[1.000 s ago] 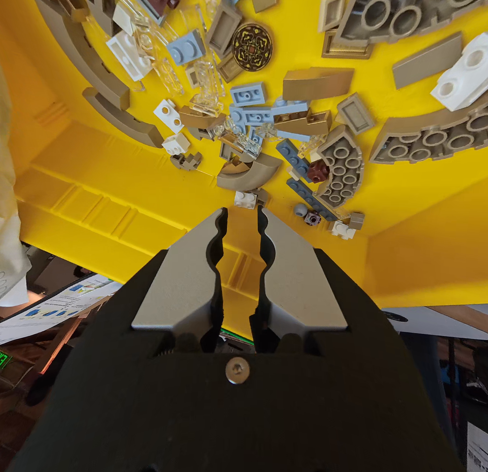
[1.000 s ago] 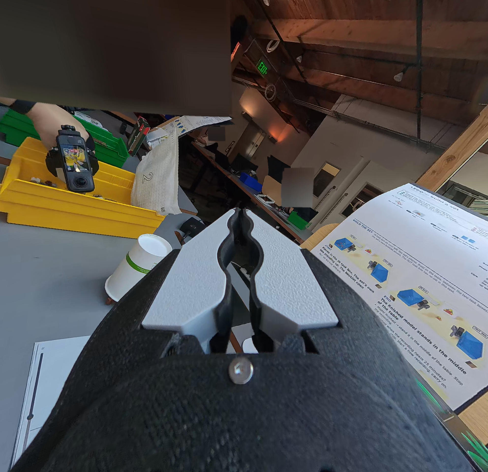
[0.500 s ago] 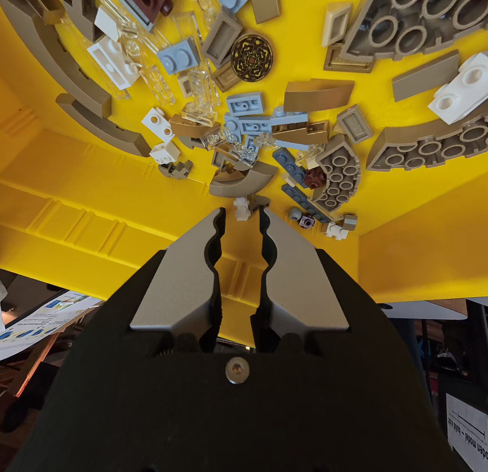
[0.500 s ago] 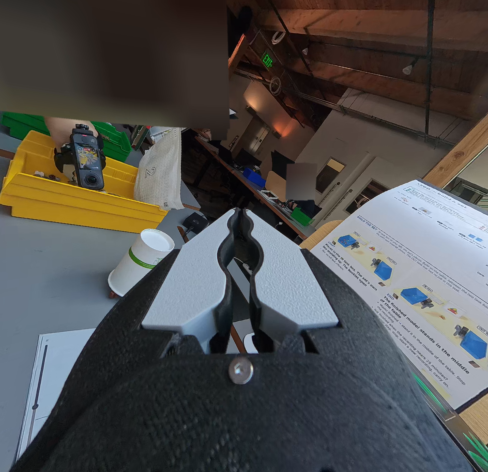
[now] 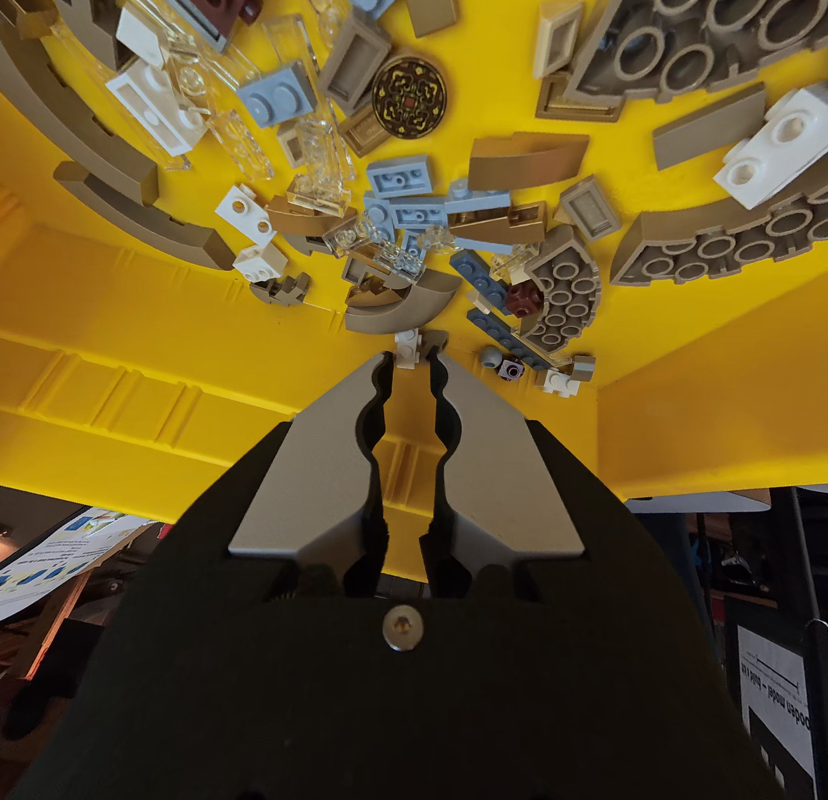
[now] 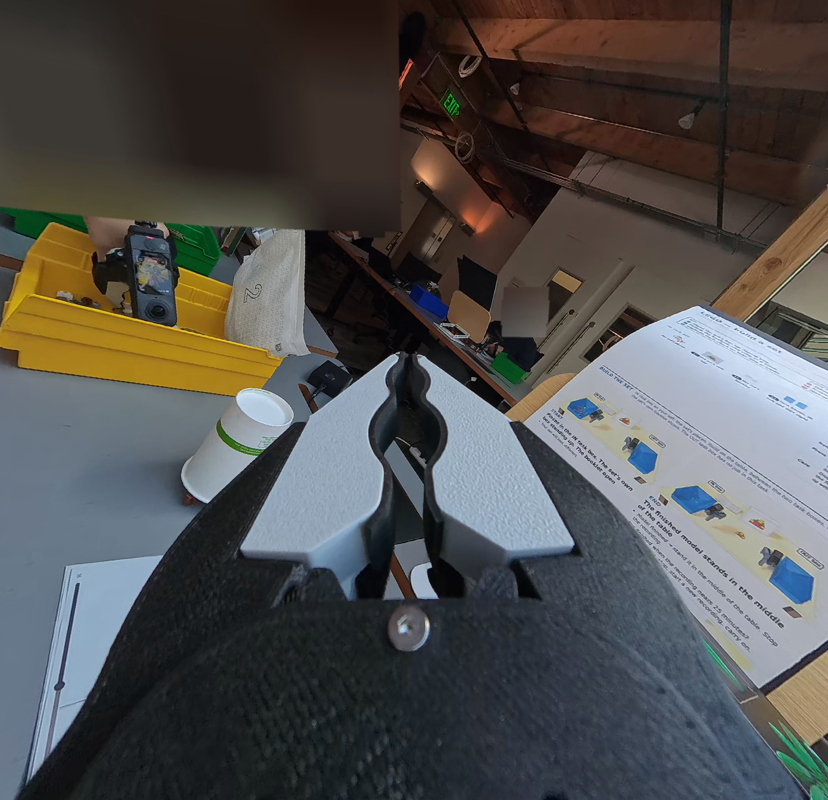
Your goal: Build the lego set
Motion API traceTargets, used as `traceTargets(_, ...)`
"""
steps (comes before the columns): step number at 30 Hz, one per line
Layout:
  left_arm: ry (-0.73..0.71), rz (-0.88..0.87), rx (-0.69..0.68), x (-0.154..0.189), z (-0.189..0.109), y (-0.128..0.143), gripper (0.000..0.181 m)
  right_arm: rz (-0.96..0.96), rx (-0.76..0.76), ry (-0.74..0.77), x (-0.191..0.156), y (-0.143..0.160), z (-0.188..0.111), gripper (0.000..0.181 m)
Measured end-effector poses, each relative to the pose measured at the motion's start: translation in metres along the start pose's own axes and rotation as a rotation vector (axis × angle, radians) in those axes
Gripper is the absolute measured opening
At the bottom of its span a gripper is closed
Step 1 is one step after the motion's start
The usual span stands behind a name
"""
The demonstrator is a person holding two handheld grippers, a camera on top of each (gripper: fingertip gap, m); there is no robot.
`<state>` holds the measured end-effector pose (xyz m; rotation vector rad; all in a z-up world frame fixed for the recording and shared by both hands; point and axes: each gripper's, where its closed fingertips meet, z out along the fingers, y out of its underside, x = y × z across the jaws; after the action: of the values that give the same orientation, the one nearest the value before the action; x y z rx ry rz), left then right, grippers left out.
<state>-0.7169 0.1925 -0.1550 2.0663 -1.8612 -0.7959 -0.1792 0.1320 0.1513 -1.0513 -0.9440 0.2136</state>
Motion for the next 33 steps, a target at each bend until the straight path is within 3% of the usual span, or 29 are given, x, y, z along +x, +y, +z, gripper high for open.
traceTargets(8, -0.018, -0.062, 0.000, -0.001, -0.018, 0.009, 0.013, 0.009, 0.003, 0.006, 0.005, -0.001, -0.004, 0.000)
traceTargets(14, -0.160, -0.260, 0.224, -0.011, -0.057, -0.006, 0.013, 0.013, 0.017, 0.016, 0.008, -0.006, -0.009, 0.000)
traceTargets(20, -0.071, -0.349, 0.241, 0.009, -0.034, -0.009, 0.013, 0.010, 0.007, 0.015, 0.008, -0.005, -0.011, 0.000)
traceTargets(26, 0.088, -0.539, 0.399, 0.024, -0.036, -0.035, 0.012, 0.029, -0.013, 0.002, 0.009, 0.002, -0.009, 0.000)
traceTargets(33, 0.085, -0.640, 0.425, 0.026, -0.027, -0.029, 0.012, 0.038, -0.035, -0.011, 0.007, 0.010, -0.005, 0.000)
